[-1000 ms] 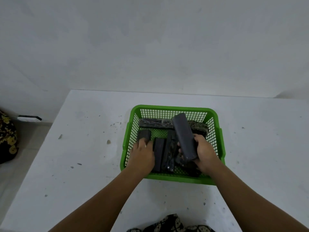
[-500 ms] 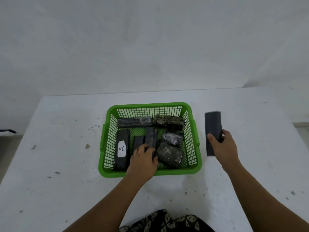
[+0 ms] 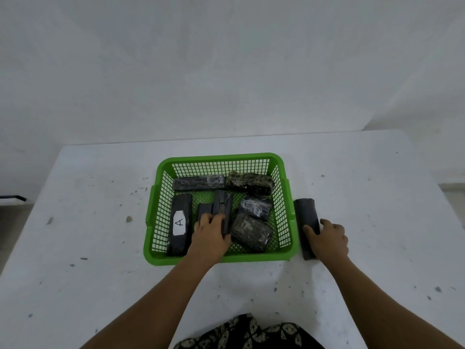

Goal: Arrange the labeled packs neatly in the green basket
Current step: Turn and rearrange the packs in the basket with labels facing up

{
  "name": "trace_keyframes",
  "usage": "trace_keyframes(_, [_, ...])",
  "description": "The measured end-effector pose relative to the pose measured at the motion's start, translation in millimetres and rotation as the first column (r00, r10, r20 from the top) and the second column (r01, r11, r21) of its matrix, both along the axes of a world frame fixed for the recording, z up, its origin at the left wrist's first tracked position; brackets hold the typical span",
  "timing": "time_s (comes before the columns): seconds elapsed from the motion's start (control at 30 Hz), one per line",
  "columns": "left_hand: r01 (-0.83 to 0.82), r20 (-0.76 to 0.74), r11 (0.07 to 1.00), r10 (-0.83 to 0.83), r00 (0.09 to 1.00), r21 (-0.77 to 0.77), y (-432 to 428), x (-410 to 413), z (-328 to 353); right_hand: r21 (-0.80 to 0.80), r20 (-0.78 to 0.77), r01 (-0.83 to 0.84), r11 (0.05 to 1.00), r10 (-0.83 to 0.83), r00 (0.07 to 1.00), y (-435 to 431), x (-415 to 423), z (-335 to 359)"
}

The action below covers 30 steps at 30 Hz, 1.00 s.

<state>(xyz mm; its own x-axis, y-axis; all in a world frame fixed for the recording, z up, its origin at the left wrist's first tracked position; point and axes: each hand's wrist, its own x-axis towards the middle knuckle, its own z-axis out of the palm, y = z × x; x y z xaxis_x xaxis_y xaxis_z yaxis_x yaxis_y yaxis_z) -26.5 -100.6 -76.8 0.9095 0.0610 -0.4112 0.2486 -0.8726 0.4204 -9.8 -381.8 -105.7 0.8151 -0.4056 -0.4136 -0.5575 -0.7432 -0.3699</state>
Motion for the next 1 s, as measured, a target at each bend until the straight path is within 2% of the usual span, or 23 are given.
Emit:
trace_keyframes(0.1, [-0.123, 0.065, 0.992, 0.124, 0.990, -0.019, 5, 4, 1, 0.092, 0.162, 0.014, 0.996, -0.029, 0.986, 11, 6, 20])
trace_keyframes(0.17, [-0.196, 0.061, 0.981, 0.196, 0.979, -0.011, 13, 10, 1, 0.160, 0.312, -0.052, 0.986, 0.000, 0.950, 23, 9, 35])
trace_keyframes(0.27, [-0.175, -0.007, 0.984, 0.176, 0.984, 0.025, 24, 14, -1, 0.136, 0.495, -0.235, 0.962, 0.139, 0.857, 47, 10, 53])
trace_keyframes(0.37, [-0.152, -0.038, 0.988, 0.153, 0.988, 0.011, 28, 13, -3, 0.019, 0.572, -0.455, 0.890, 0.363, 0.735, 70, 6, 61])
trace_keyframes(0.47, [-0.094, -0.041, 0.993, 0.097, 0.994, 0.071, 28, 13, -4, 0.027, 0.493, -0.687, 0.726, 0.588, 0.641, 88, 0, 56])
trace_keyframes(0.57, [-0.049, -0.045, 0.994, 0.054, 0.998, 0.096, 26, 13, -3, 0.050, 0.324, -0.788, 0.614, 0.736, 0.594, 99, -4, 43])
trace_keyframes(0.67, [-0.079, -0.059, 0.995, 0.083, 0.995, 0.056, 26, 17, -1, 0.010, 0.184, -0.806, 0.592, 0.791, 0.584, 101, -4, 33])
trace_keyframes(0.8, [-0.188, -0.077, 0.982, 0.188, 0.979, 0.006, 29, 23, 2, -0.025, 0.181, -0.792, 0.610, 0.782, 0.597, 103, -2, 28])
trace_keyframes(0.9, [-0.233, -0.026, 0.972, 0.234, 0.972, 0.038, 29, 23, 2, -0.044, 0.181, -0.779, 0.625, 0.772, 0.609, 104, -1, 26])
trace_keyframes(1.0, [-0.268, 0.006, 0.963, 0.268, 0.963, -0.031, 29, 18, 4, -0.044, 0.186, -0.773, 0.633, 0.765, 0.616, 105, -2, 25])
